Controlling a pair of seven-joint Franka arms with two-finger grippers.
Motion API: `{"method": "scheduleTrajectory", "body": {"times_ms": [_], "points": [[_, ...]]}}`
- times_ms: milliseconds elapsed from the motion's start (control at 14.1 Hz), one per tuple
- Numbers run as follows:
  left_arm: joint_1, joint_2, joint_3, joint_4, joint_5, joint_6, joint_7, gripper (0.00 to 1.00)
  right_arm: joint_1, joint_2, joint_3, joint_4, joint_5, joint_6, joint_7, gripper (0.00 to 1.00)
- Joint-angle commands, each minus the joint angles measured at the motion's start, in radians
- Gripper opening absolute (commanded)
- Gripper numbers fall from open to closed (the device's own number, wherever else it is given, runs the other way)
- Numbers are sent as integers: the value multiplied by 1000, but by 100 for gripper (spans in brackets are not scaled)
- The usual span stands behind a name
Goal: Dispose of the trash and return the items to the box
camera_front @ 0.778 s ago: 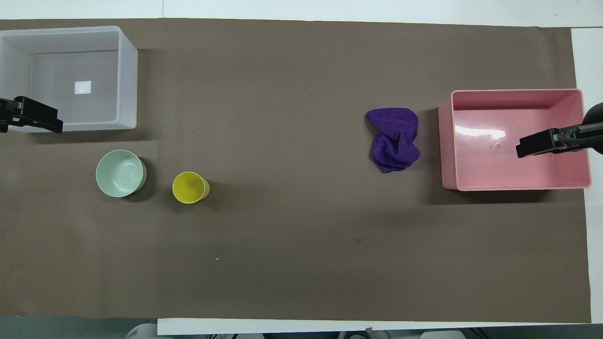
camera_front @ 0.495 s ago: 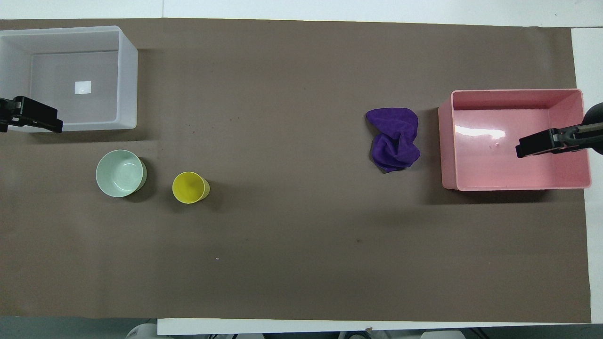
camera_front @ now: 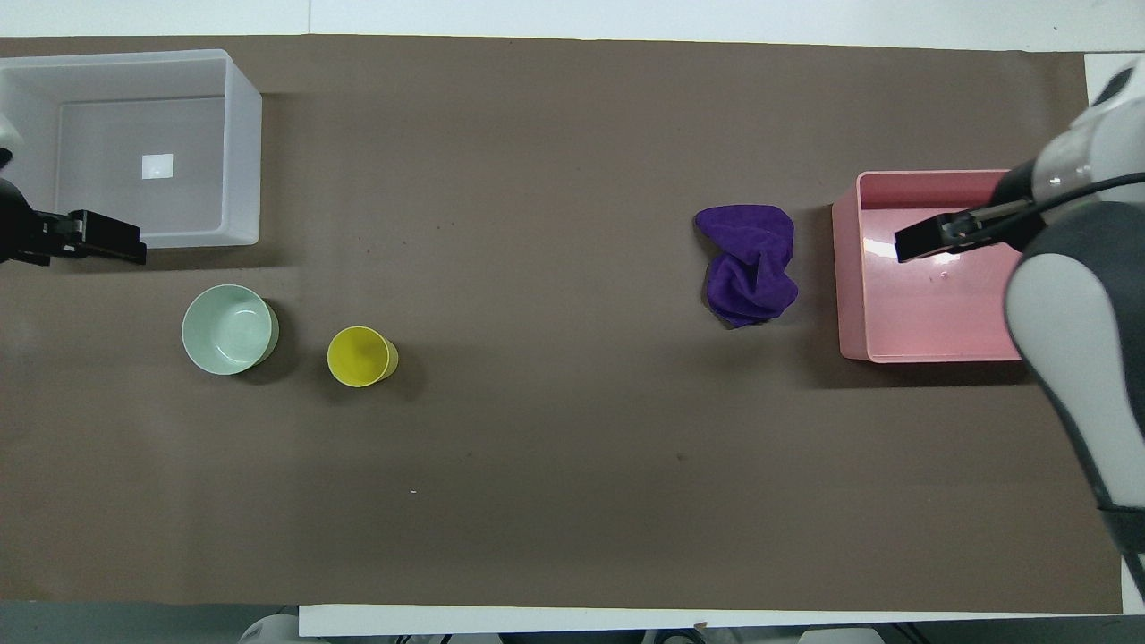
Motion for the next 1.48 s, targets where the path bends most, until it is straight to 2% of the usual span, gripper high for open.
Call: {"method": "scheduleTrajectory", "body": {"times_ms": [0,141,354,424,495,566,636,778,919,990,1061,1273,1414], "points": [[33,-116,4,-341,-17,239,2,100,55,100,5,6,8,100,61,99],[35,-77,4,-431,-17,325,4,100,107,153,4,-24,8,195,88,99],[35,-8,3,-537,-17,517,-2,100,136,194,5,-136,8,341,91,99],[26,15,3,-539,-17,537,-51,60,144,209,5,-162,8,367,91,99],[27,24,3,-541,-17,551,-58,1,146,228,5,-190,8,402,91,98],[29,36,3,-539,-17,568,-50,0,147,240,5,-209,8,434,89,97],[27,39,3,-537,-17,573,-51,0,147,249,5,-225,6,464,89,87],[26,39,3,-537,-17,573,-52,0,147,256,4,-241,6,487,89,46],[26,39,3,-533,-17,567,-55,0,144,256,4,-238,6,481,92,18],[24,41,3,-516,-17,550,-56,0,134,257,4,-227,6,476,103,8],[24,33,1,-463,-17,475,-59,0,127,257,4,-224,6,475,123,1],[23,10,0,-189,-25,103,-67,0,127,239,1,-177,5,449,146,0],[35,26,0,-5,-31,-66,-67,0,117,213,-1,-114,5,374,146,0]]}}
